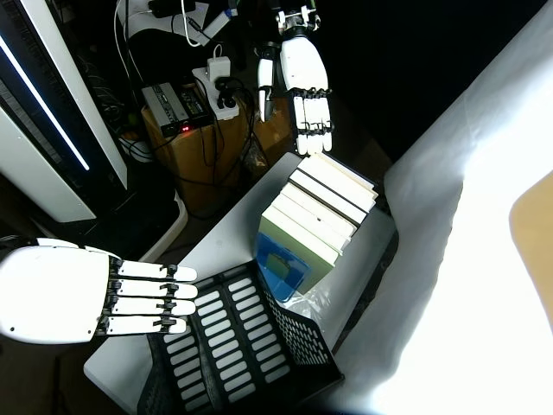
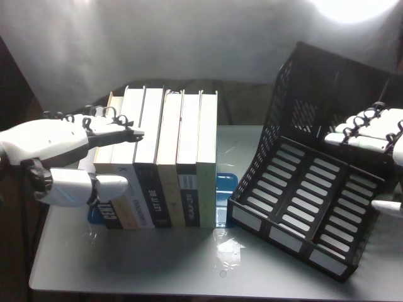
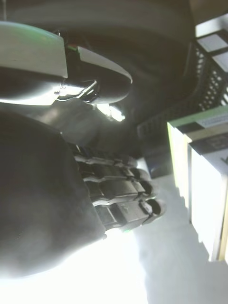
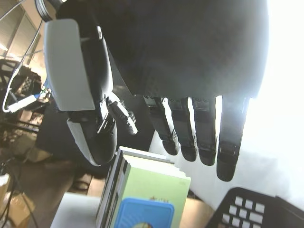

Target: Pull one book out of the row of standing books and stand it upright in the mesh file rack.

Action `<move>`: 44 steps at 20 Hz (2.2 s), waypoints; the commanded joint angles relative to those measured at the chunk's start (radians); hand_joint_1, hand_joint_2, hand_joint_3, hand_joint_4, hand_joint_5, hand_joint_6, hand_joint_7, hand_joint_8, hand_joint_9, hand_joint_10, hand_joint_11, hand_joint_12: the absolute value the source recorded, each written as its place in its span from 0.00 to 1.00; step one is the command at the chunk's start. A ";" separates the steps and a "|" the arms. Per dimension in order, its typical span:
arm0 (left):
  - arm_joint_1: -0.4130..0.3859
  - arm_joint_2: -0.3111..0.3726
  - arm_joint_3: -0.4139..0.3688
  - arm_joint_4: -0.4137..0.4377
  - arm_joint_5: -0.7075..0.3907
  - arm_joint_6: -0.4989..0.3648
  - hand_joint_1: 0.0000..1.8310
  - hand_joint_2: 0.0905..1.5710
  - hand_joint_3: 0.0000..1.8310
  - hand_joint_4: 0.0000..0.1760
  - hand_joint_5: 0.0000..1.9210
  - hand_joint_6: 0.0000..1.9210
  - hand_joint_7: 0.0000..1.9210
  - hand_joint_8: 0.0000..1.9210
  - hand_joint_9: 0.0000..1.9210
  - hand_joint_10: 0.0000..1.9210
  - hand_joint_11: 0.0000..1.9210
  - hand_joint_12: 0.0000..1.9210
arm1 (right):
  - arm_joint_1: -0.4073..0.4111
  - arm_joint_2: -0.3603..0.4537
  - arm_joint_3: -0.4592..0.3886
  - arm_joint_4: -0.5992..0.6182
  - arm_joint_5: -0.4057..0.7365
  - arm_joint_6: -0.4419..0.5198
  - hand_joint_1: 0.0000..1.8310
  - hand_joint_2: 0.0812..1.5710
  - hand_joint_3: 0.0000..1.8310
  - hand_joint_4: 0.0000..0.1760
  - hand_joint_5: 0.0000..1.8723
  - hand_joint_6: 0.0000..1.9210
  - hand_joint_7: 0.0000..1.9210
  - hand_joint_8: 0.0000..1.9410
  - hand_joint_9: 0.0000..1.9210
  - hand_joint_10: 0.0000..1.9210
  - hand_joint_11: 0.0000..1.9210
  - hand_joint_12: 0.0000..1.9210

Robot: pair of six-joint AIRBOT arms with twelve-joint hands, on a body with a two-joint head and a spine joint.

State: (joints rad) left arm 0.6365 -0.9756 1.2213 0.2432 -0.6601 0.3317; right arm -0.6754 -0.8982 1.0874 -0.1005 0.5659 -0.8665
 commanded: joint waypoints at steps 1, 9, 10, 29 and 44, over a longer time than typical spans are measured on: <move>-0.016 0.000 0.006 -0.008 -0.080 -0.004 0.13 0.83 0.01 0.00 0.06 0.01 0.00 0.00 0.00 0.00 0.00 0.00 | 0.010 0.011 0.007 0.024 0.102 -0.005 0.29 0.81 0.02 0.00 0.00 0.00 0.00 0.00 0.00 0.00 0.00 0.00; -0.094 -0.023 0.018 0.052 -0.002 -0.004 0.07 0.78 0.00 0.17 0.05 0.01 0.00 0.00 0.00 0.00 0.00 0.00 | 0.010 -0.004 0.016 0.058 0.121 -0.019 0.27 0.81 0.00 0.00 0.00 0.00 0.00 0.00 0.00 0.00 0.00 0.00; -0.109 -0.031 0.023 0.070 0.015 -0.004 0.05 0.76 0.00 0.19 0.06 0.01 0.00 0.00 0.00 0.00 0.00 0.00 | 0.010 -0.005 0.017 0.062 0.123 -0.019 0.27 0.81 0.00 0.00 0.00 0.00 0.00 0.00 0.00 0.00 0.00 0.00; -0.247 -0.163 0.105 0.148 0.315 -0.004 0.01 0.70 0.00 0.14 0.22 0.02 0.00 0.00 0.00 0.00 0.00 0.00 | 0.002 -0.041 0.044 0.128 0.125 -0.024 0.29 0.80 0.00 0.00 0.00 0.00 0.00 0.00 0.00 0.00 0.00 0.00; -0.275 -0.157 0.062 0.314 0.428 -0.004 0.08 0.69 0.00 0.00 0.29 0.01 0.00 0.00 0.00 0.00 0.00 0.00 | -0.024 -0.042 0.046 0.161 0.139 -0.024 0.24 0.81 0.00 0.00 0.00 0.00 0.00 0.00 0.00 0.00 0.00 0.00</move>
State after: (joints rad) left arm 0.3595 -1.1458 1.2827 0.5610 -0.1745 0.3252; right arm -0.7029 -0.9478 1.1271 0.0494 0.5964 -0.8917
